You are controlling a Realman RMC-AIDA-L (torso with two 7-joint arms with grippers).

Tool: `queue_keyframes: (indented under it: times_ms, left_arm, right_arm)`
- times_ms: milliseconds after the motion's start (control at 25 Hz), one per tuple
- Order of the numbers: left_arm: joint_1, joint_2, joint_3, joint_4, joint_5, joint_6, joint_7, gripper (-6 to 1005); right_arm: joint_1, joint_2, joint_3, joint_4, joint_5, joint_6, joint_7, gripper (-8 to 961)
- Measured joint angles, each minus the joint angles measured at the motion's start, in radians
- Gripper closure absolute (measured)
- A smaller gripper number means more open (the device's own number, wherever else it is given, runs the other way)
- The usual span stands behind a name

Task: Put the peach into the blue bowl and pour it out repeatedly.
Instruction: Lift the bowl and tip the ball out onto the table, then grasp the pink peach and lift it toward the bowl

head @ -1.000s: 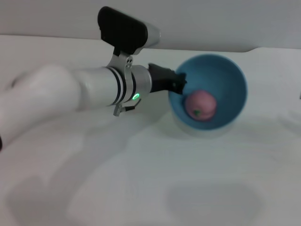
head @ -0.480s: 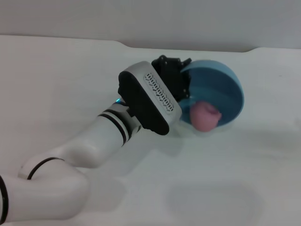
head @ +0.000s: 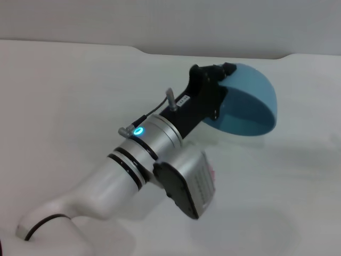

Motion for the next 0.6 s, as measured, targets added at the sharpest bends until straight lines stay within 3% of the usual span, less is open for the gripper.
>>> queue_keyframes:
  times_ms: [160, 320, 440, 600]
  left_arm:
    - [-0.006, 0.0, 0.013, 0.002, -0.003, 0.003, 0.017, 999]
    - [-0.009, 0.0, -0.036, 0.022, -0.043, 0.006, -0.09, 999]
    - [-0.008, 0.002, -0.134, 0.071, -0.128, 0.075, -0.184, 999]
    - [0.012, 0.008, -0.316, 0.165, -0.236, 0.291, -0.188, 999]
  right_arm:
    - [0.001, 0.003, -0.003, 0.008, 0.001, 0.0, -0.001, 398]
    - [0.003, 0.005, -0.01, 0.017, 0.001, -0.008, -0.03, 399]
    - [0.014, 0.005, -0.01, 0.036, 0.001, -0.009, -0.053, 399]
    - [0.039, 0.001, -0.015, 0.067, -0.001, -0.009, -0.055, 399]
